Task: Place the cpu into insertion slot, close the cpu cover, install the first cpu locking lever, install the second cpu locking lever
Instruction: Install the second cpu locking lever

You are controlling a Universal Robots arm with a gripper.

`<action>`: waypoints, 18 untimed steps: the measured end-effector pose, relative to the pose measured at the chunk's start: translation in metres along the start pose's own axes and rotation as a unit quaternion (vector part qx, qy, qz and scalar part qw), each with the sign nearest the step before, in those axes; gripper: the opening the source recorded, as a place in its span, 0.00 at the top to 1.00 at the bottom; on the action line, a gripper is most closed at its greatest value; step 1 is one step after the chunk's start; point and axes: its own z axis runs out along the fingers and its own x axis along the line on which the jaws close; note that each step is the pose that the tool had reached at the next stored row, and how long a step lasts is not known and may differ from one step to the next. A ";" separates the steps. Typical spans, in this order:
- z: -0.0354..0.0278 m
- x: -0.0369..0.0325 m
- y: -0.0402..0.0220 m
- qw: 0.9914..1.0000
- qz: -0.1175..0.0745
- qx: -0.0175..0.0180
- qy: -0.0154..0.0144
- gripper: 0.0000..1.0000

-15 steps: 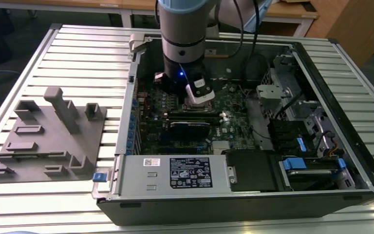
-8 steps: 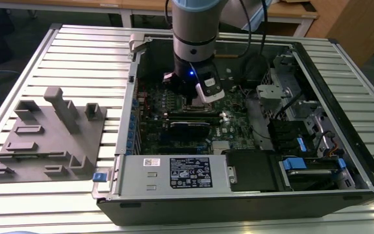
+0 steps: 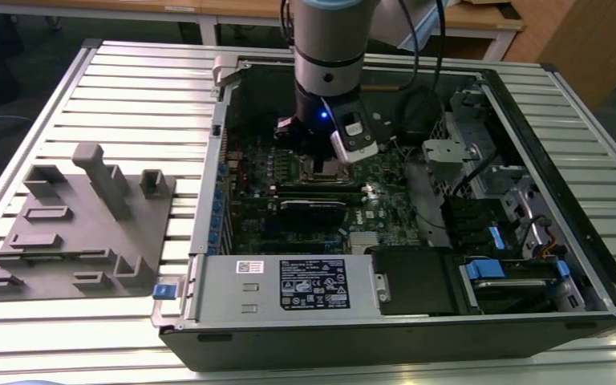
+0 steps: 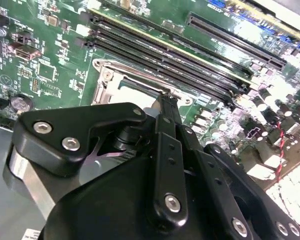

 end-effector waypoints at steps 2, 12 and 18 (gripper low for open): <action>0.0014 0.0002 0.0079 1.000 0.000 0.002 0.000 0.89; 0.0062 -0.0101 0.0266 1.000 0.000 0.013 -0.002 0.89; 0.0073 -0.0131 0.0299 1.000 0.001 0.016 -0.002 0.89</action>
